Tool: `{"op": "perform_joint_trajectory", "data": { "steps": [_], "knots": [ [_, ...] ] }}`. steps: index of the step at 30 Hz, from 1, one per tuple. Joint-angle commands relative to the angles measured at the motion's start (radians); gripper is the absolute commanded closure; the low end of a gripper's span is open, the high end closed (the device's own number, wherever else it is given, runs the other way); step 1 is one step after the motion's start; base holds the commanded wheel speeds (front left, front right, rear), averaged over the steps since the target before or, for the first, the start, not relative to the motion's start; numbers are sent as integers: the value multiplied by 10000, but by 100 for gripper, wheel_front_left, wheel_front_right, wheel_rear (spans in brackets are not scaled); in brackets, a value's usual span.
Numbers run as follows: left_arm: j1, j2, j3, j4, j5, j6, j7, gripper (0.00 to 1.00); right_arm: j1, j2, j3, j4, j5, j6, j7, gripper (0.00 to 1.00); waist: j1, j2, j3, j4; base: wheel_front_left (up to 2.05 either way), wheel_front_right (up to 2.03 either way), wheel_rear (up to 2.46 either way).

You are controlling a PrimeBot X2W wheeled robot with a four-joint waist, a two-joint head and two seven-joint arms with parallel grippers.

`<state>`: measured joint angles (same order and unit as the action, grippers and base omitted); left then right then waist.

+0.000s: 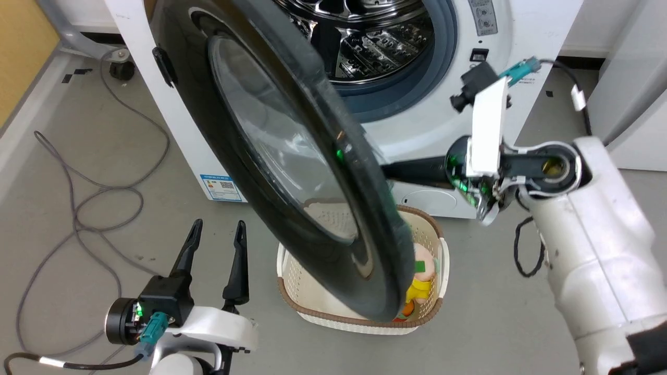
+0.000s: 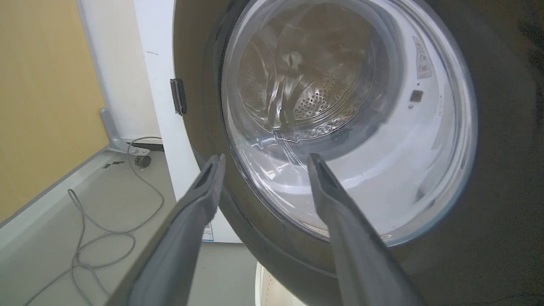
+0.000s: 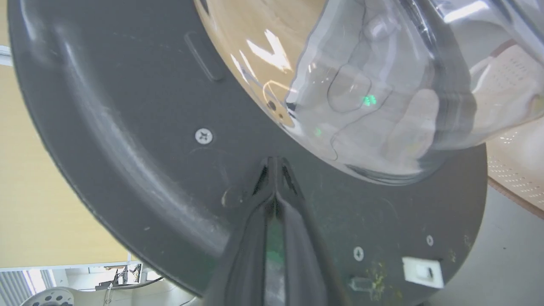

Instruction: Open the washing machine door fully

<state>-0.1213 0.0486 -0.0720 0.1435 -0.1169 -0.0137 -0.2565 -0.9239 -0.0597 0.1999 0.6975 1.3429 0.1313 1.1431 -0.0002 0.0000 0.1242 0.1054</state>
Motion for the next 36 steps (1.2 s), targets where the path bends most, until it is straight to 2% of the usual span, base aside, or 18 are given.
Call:
{"op": "perform_joint_trajectory", "data": {
  "steps": [1,7,17,21,24,25,27,28,36],
  "knots": [
    [145,16,31,35,39,-51,-53,0,336,72,82,-246,151,-6,97,100,2,0,-14,16,0,0,0],
    [191,16,55,103,24,-83,-53,0,902,90,419,-990,608,-6,182,100,2,0,-34,33,0,0,0],
    [271,16,7,183,-3,-91,-53,0,1760,93,1736,-2063,1572,-6,-3,100,2,0,-108,-28,0,0,0],
    [296,16,3,206,-6,-109,-53,0,2055,94,2129,-2368,1745,-6,-276,100,2,0,-102,-58,0,0,0],
    [285,16,10,219,-29,-96,-53,0,2269,94,2147,-2516,1653,-6,-909,100,2,0,-60,-106,0,0,0],
    [276,16,10,228,-33,-98,-53,0,2380,94,2120,-2553,1603,-6,-1187,93,2,0,-48,-117,0,0,0],
    [253,16,2,249,-47,-108,-53,0,2683,94,2027,-2688,1603,-6,-1737,17,2,0,-36,-128,0,0,0],
    [242,16,14,254,-49,-105,-53,0,2849,94,1973,-2790,1557,-6,-2042,0,2,0,-19,-147,0,0,0],
    [242,16,81,369,-80,-66,-53,0,4522,94,981,-3696,1360,-6,-5496,0,2,0,-83,-325,0,0,0]
  ]
}}
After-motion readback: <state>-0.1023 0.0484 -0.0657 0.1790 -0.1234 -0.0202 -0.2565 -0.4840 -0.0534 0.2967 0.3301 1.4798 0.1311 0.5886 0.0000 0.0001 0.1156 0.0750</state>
